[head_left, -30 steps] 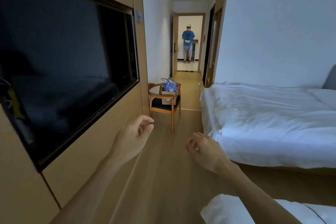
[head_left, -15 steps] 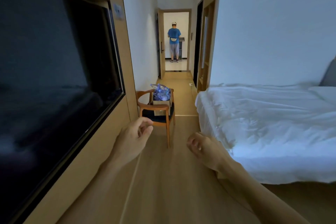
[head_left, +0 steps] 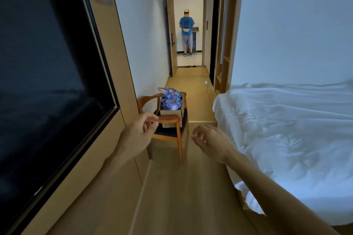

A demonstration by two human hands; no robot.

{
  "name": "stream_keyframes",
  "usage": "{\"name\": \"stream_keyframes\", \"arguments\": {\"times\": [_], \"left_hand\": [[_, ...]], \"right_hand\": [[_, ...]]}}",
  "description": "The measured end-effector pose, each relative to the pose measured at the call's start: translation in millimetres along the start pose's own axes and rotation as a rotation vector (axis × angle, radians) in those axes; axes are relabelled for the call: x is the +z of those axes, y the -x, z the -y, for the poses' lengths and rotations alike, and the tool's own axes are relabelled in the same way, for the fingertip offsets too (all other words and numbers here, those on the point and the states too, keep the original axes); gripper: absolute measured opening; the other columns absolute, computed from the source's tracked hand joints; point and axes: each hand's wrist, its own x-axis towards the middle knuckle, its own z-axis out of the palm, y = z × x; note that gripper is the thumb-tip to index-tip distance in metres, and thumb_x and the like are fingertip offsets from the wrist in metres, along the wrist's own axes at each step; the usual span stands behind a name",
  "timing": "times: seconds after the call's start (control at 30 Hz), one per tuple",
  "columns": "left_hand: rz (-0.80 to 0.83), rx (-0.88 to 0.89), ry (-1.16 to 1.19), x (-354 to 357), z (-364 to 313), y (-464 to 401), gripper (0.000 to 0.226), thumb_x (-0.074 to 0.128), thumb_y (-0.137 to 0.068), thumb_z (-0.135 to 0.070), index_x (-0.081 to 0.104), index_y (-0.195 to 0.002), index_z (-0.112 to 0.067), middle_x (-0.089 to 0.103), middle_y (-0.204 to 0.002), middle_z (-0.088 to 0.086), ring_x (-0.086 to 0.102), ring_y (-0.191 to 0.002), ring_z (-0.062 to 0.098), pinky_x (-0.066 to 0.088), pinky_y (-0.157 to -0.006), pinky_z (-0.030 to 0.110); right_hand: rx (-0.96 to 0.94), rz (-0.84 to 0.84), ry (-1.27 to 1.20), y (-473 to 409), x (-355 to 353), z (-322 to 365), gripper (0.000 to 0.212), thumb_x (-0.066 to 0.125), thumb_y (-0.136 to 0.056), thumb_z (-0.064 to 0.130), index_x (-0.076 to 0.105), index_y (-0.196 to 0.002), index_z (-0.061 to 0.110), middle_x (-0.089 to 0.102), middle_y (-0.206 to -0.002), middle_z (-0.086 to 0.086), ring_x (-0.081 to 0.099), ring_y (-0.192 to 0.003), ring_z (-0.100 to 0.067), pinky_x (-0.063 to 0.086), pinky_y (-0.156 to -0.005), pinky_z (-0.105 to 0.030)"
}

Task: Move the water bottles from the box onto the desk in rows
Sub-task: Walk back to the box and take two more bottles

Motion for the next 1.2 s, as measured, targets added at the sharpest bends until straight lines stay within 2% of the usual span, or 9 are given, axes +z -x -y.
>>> {"name": "stream_keyframes", "arguments": {"times": [0.13, 0.33, 0.47, 0.63, 0.83, 1.0, 1.2], "left_hand": [[-0.032, -0.010, -0.002, 23, 18, -71, 0.013, 0.053, -0.095, -0.037, 0.055, -0.107, -0.040, 0.054, -0.090, -0.017, 0.055, -0.076, 0.003, 0.055, -0.066, 0.034], [-0.030, -0.082, 0.009, 61, 63, -149, 0.013, 0.054, -0.094, -0.038, 0.057, -0.107, -0.038, 0.056, -0.090, -0.016, 0.057, -0.075, 0.006, 0.056, -0.066, 0.036], [-0.015, -0.099, 0.024, 89, 102, -203, 0.012, 0.054, -0.095, -0.037, 0.057, -0.107, -0.038, 0.056, -0.090, -0.015, 0.056, -0.077, 0.004, 0.053, -0.065, 0.029], [-0.006, -0.114, 0.090, 128, 157, -283, 0.011, 0.057, -0.095, -0.031, 0.060, -0.105, -0.033, 0.057, -0.085, -0.008, 0.054, -0.072, 0.007, 0.047, -0.063, 0.024], [0.079, -0.163, 0.164, 169, 217, -381, 0.007, 0.056, -0.095, -0.030, 0.060, -0.101, -0.032, 0.057, -0.081, -0.006, 0.054, -0.075, 0.008, 0.043, -0.060, 0.016], [0.150, -0.190, 0.184, 205, 258, -444, 0.008, 0.056, -0.096, -0.025, 0.061, -0.101, -0.026, 0.058, -0.082, 0.005, 0.052, -0.075, 0.010, 0.042, -0.061, 0.011], [0.197, -0.270, 0.177, 255, 311, -509, 0.007, 0.056, -0.096, -0.024, 0.061, -0.099, -0.026, 0.052, -0.074, -0.001, 0.050, -0.069, 0.006, 0.040, -0.059, 0.011]], "right_hand": [[-0.016, 0.004, 0.008, -79, 2, -39, 0.017, 0.047, -0.097, 0.043, 0.057, -0.103, 0.030, 0.060, -0.097, 0.011, 0.059, -0.081, -0.008, 0.056, -0.071, -0.036], [-0.035, 0.072, 0.010, -169, 39, -88, 0.017, 0.048, -0.096, 0.044, 0.055, -0.106, 0.032, 0.059, -0.098, 0.013, 0.059, -0.081, -0.005, 0.057, -0.070, -0.033], [-0.033, 0.081, 0.006, -226, 62, -116, 0.016, 0.050, -0.096, 0.039, 0.057, -0.107, 0.029, 0.060, -0.099, 0.013, 0.057, -0.078, -0.003, 0.055, -0.068, -0.028], [-0.005, 0.105, 0.019, -312, 102, -163, 0.019, 0.048, -0.096, 0.042, 0.058, -0.105, 0.030, 0.061, -0.098, 0.012, 0.060, -0.079, -0.006, 0.057, -0.069, -0.033], [0.062, 0.155, 0.030, -405, 145, -207, 0.017, 0.047, -0.096, 0.044, 0.057, -0.103, 0.033, 0.060, -0.099, 0.014, 0.060, -0.081, -0.005, 0.057, -0.070, -0.035], [0.124, 0.213, 0.005, -458, 180, -244, 0.018, 0.049, -0.095, 0.042, 0.058, -0.106, 0.031, 0.061, -0.101, 0.013, 0.061, -0.082, -0.005, 0.056, -0.071, -0.034], [0.199, 0.327, -0.023, -520, 229, -292, 0.017, 0.048, -0.096, 0.039, 0.059, -0.103, 0.029, 0.060, -0.102, 0.011, 0.060, -0.091, -0.011, 0.053, -0.076, -0.033]]}}
